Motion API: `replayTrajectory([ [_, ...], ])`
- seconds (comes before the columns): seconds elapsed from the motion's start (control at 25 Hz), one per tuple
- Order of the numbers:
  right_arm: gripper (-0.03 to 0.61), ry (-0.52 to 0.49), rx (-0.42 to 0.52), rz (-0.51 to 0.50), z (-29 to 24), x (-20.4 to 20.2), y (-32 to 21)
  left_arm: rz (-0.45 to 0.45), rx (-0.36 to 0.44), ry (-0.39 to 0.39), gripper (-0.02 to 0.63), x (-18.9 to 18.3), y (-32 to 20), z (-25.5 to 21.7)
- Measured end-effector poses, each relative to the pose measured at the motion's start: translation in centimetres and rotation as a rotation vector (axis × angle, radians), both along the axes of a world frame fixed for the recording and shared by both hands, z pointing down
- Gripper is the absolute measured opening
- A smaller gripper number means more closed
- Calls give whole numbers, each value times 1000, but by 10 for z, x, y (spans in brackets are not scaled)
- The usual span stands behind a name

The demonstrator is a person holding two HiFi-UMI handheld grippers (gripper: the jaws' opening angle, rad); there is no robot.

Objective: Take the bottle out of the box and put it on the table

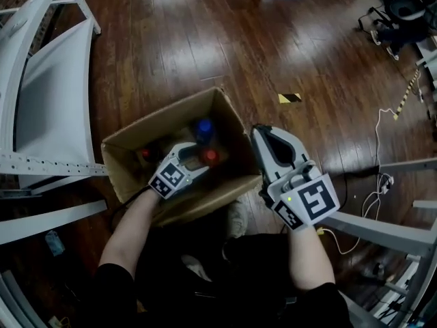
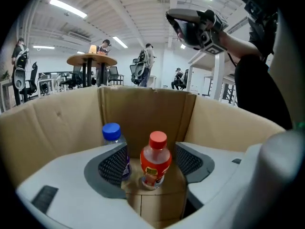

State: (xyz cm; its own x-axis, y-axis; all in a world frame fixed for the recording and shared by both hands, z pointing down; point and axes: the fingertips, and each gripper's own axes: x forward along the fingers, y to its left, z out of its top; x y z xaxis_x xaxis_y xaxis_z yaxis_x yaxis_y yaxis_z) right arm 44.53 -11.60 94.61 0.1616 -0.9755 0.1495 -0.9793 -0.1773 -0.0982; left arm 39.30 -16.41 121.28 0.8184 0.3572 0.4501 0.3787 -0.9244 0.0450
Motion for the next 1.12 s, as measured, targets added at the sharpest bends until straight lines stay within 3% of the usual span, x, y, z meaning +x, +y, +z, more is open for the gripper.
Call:
replayTrajectory([
  [0.08, 3, -4, -7, -5, 2, 0, 2, 19, 3, -31, 367, 5, 4, 16],
  [0.2, 3, -9, -18, -4, 5, 0, 9, 69, 30, -74, 383, 13, 18, 41],
  [0.64, 3, -19, -52, 20, 15, 9, 28, 72, 75, -99, 372, 43, 35, 81],
  [0.92, 3, -19, -59, 17, 17, 9, 28, 49, 66, -100, 334, 45, 32, 75],
  [1.12, 3, -15, -72, -8, 23, 8, 17, 37, 33, -63, 333, 43, 32, 42],
])
